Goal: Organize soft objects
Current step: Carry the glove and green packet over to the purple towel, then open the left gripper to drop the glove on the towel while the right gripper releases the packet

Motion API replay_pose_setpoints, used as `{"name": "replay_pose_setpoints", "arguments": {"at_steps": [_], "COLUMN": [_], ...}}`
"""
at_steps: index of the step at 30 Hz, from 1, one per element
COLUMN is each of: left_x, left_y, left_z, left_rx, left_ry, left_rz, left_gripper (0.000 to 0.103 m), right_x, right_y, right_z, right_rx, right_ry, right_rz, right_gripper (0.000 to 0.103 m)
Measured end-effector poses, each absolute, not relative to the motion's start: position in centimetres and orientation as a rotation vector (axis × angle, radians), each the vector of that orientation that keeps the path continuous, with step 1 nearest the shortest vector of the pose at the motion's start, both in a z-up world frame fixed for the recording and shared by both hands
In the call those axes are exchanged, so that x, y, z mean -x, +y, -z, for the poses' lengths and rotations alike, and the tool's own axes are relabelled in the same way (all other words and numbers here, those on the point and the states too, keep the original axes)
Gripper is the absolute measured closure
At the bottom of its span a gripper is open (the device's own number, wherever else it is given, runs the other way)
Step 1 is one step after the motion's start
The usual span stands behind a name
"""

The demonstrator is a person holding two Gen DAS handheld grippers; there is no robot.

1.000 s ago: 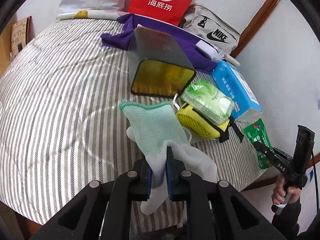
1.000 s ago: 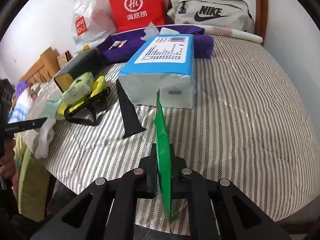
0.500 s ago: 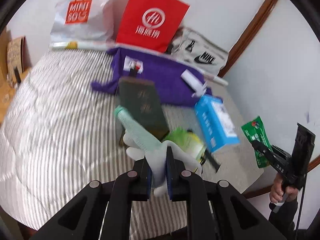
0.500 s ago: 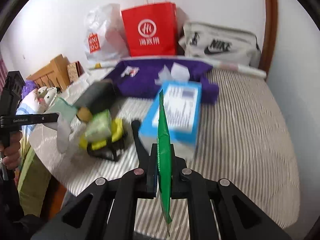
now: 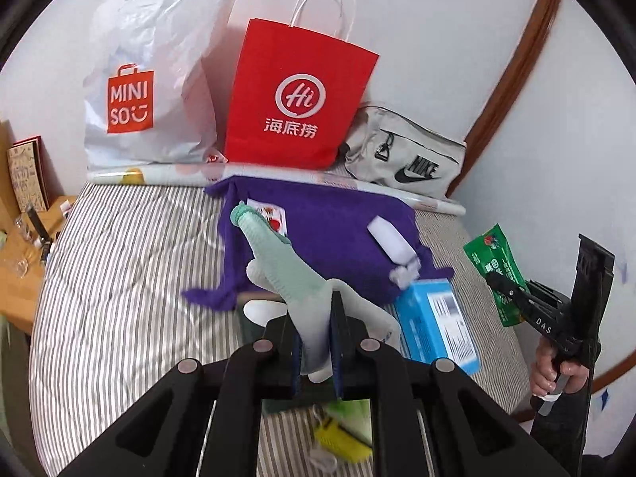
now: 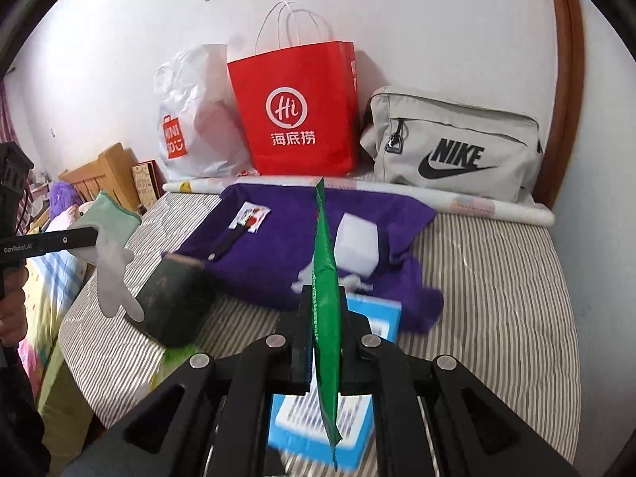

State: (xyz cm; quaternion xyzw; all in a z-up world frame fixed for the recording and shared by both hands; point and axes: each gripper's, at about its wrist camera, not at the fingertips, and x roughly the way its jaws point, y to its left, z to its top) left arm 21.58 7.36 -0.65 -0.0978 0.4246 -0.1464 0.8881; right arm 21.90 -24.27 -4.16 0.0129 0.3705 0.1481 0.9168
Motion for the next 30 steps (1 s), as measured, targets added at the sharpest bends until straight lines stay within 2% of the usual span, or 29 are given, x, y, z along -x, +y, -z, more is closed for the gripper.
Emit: {"name": "replay_pose_setpoints", "arguments": {"at_steps": [15,30], "left_x": [-33.5,-38.8], "left_y": [5.7,4.0], "left_z": [4.3,8.7], "left_rx": [0.239,0.209], "left_ry": [0.990,1.070], "left_rz": [0.313,0.329], "left_gripper": [0.091,0.091], "right_x": [-32.7,-37.6], "right_y": [-21.7,-20.0], "right_z": [8.0,12.2], "right_rx": [-0.106,-0.137], "right_ry": [0.902,1.022], "right_rz": [-0.388,-0.410], "right_gripper": [0.095,0.095]}}
